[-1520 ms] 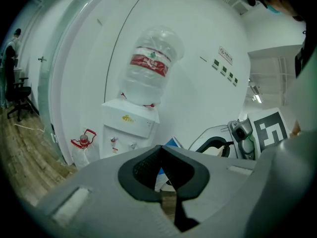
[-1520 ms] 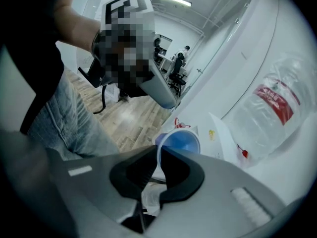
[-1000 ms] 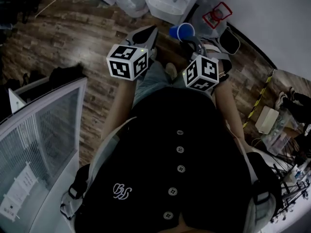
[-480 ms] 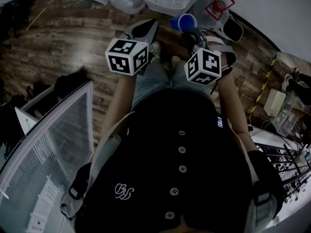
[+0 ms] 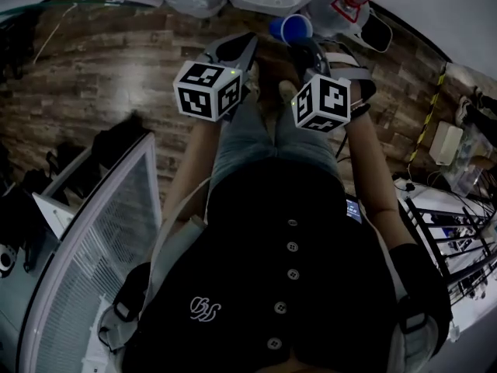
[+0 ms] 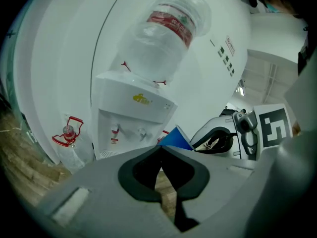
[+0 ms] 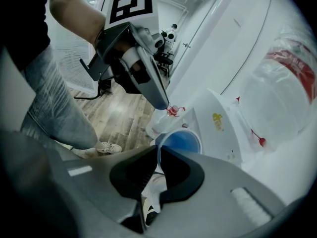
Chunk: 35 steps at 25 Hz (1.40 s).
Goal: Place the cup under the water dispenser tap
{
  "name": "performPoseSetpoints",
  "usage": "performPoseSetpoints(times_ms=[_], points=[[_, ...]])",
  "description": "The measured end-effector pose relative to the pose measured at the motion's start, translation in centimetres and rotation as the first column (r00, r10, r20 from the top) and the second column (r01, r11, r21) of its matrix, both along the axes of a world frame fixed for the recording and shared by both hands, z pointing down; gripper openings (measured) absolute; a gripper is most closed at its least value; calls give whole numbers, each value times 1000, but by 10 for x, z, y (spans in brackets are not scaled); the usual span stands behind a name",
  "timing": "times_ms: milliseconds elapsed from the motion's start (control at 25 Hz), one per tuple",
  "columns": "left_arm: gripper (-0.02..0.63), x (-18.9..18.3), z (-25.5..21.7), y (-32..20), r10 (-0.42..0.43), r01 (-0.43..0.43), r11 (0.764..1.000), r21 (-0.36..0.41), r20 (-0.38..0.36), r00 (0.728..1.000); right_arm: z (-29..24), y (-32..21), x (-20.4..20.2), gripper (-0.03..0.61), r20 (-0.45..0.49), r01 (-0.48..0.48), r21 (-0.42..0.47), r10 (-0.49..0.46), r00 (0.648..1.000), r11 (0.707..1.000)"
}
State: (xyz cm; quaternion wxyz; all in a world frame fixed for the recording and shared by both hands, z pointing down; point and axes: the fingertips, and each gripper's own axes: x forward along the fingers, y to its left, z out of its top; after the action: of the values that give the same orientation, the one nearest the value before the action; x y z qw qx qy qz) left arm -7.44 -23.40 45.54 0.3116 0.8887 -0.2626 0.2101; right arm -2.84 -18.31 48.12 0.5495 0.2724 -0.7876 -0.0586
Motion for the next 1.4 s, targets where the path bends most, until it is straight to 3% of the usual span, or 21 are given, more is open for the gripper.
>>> performPoseSetpoints(times_ms=[240, 600, 1400], points=[[2, 3, 30, -7, 39, -38, 999, -32, 24, 999, 22, -19, 0, 25, -24, -37, 3, 37, 999, 999], [2, 6, 52, -31, 6, -7, 1000, -31, -23, 1000, 66, -47, 2, 26, -101, -66, 8, 67, 993, 998], [2, 19, 128, -47, 42, -43, 997, -62, -25, 999, 185, -64, 0, 25, -172, -93, -82, 77, 982, 992]])
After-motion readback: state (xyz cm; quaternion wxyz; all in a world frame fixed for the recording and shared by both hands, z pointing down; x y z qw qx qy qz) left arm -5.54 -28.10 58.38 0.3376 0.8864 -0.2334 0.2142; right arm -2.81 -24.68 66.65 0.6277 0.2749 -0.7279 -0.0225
